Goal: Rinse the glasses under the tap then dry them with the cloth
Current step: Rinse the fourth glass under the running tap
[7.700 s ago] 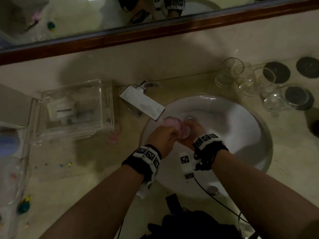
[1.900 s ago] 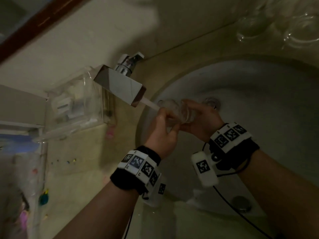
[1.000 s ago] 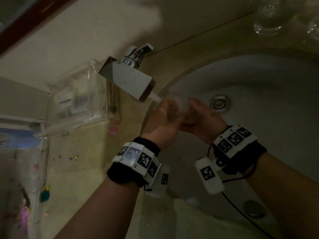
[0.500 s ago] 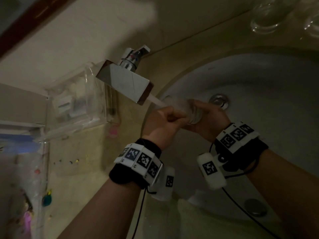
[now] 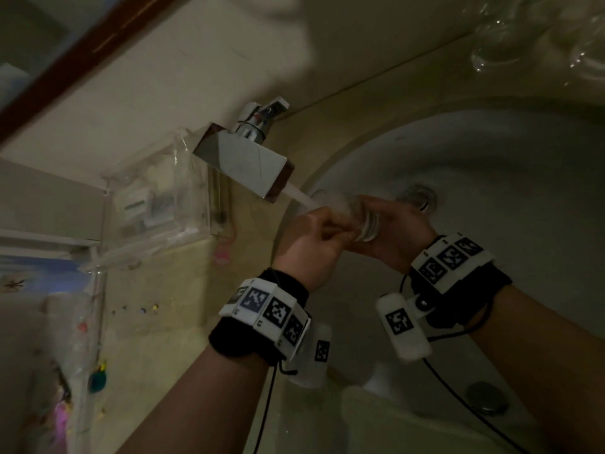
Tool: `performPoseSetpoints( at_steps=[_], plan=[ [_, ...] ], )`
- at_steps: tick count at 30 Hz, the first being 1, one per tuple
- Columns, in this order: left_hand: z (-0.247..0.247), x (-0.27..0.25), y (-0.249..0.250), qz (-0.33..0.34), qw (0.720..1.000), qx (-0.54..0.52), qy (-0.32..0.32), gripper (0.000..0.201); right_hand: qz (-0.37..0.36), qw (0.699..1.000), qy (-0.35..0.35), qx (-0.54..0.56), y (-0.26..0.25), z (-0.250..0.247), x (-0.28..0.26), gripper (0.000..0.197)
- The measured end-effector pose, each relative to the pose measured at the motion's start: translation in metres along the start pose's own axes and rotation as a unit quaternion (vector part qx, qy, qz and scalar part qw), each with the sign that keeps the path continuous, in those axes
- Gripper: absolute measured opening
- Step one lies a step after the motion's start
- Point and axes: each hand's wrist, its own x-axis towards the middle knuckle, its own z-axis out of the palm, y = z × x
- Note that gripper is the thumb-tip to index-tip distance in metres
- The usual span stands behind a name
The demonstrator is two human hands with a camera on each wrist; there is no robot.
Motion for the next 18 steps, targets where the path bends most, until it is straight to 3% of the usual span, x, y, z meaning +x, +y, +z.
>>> performPoseSetpoints(
  at_steps=[5, 8, 11, 13, 18],
  plan=[
    [-0.0022, 0.0015, 0.0012, 0.006, 0.997, -0.031, 0.073, 0.014, -0.028, 0.996, 0.060, -0.058, 0.0030, 0.0041, -0.0018, 0.037],
    [-0.0048, 0.0023, 0.0042, 0.020, 0.999, 0.011, 0.024, 0.004, -0.022, 0.996, 0.059, -0.061, 0.0008, 0.0034, -0.0016, 0.044],
    [-0.0059, 0.0051, 0.0004, 0.010, 0.997, 0.054, -0.046, 0.026, -0.007, 0.998, 0.049, -0.044, -0.0011, 0.0026, -0.0030, 0.038],
    [-0.0053, 0.0048, 0.0019, 0.013, 0.997, 0.045, -0.060, 0.016, 0.005, 0.999, 0.030, -0.027, -0.0032, 0.0017, -0.0046, 0.037],
    [0.0022, 0.0062, -0.0029, -0.025, 1.000, 0.001, 0.014, 0.006, 0.013, 1.000, -0.003, -0.006, -0.0062, 0.0021, -0.0066, 0.040]
  ],
)
